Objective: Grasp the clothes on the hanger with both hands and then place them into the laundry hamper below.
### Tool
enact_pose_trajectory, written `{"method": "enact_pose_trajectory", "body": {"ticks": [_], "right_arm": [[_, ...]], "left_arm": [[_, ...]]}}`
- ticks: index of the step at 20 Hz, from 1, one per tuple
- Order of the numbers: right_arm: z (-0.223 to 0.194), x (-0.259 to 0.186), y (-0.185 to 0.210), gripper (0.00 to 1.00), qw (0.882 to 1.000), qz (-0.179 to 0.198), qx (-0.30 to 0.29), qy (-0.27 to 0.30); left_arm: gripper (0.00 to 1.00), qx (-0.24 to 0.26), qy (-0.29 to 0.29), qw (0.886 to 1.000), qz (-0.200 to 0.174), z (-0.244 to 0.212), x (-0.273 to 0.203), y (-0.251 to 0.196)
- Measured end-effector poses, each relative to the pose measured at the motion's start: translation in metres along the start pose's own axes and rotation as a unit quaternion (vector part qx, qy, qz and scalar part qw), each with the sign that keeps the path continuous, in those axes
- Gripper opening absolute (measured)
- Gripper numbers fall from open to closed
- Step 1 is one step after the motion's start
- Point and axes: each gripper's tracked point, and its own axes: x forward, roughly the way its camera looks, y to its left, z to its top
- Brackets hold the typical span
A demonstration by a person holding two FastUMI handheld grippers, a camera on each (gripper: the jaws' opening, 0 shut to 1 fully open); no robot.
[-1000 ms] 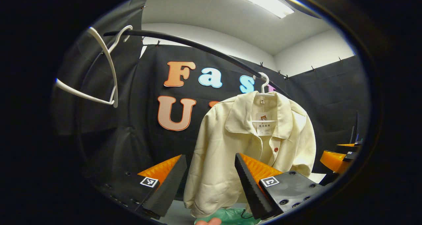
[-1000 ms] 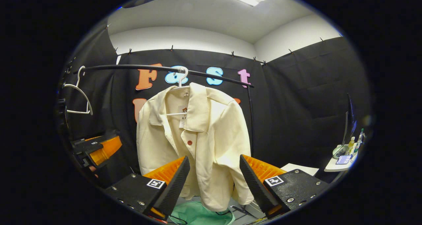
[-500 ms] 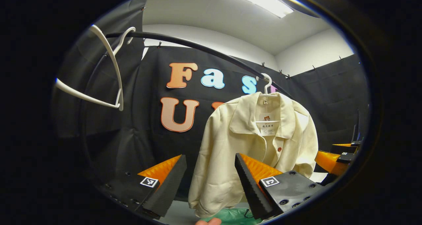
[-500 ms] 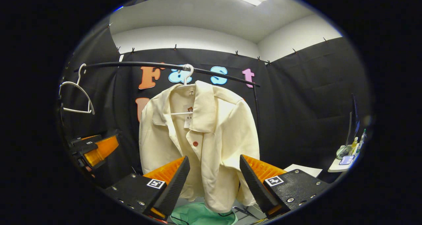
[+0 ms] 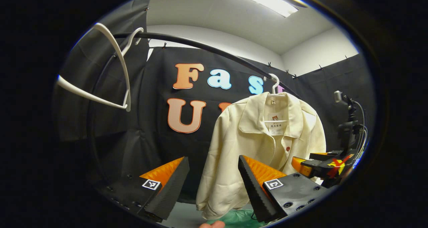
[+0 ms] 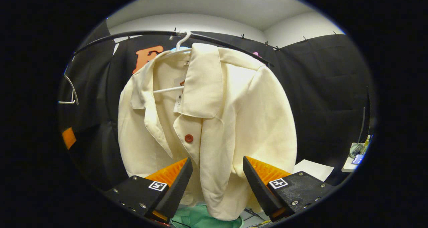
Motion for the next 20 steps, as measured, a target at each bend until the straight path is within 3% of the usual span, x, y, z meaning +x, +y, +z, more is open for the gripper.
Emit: {"method": "enact_pose_trajectory", "body": {"ticks": [4, 11, 15, 17, 18, 19, 20], "right_arm": [[0.001, 0.022, 0.021, 0.94, 1.0, 0.02, 0.014, 0.0], [-0.008, 0.061, 0.002, 0.95, 0.996, -0.08, -0.043, 0.008], [0.0, 0.059, -0.031, 0.87, 0.992, -0.122, -0.028, -0.005], [0.005, 0.056, -0.045, 0.67, 0.991, -0.127, -0.035, -0.01], [0.008, 0.053, -0.05, 0.49, 0.991, -0.126, -0.038, -0.011], [0.012, 0.049, -0.053, 0.4, 0.992, -0.121, -0.037, -0.014], [0.014, 0.045, -0.053, 0.17, 0.993, -0.111, -0.037, -0.015]], "left_arm": [[0.96, -0.002, 0.007, 1.0, 0.014, -0.005, -0.001, 0.013], [0.96, 0.001, 0.01, 1.0, 0.027, -0.007, 0.0, 0.022], [0.96, -0.002, 0.008, 1.0, 0.023, -0.009, 0.001, 0.025], [0.96, -0.001, 0.009, 1.0, 0.013, -0.011, 0.002, 0.02], [0.96, -0.001, 0.008, 1.0, 0.005, -0.01, 0.003, 0.014], [0.96, -0.001, 0.007, 1.0, -0.004, -0.009, 0.004, 0.007], [0.96, -0.001, 0.006, 1.0, -0.014, -0.009, 0.008, 0.0]]}}
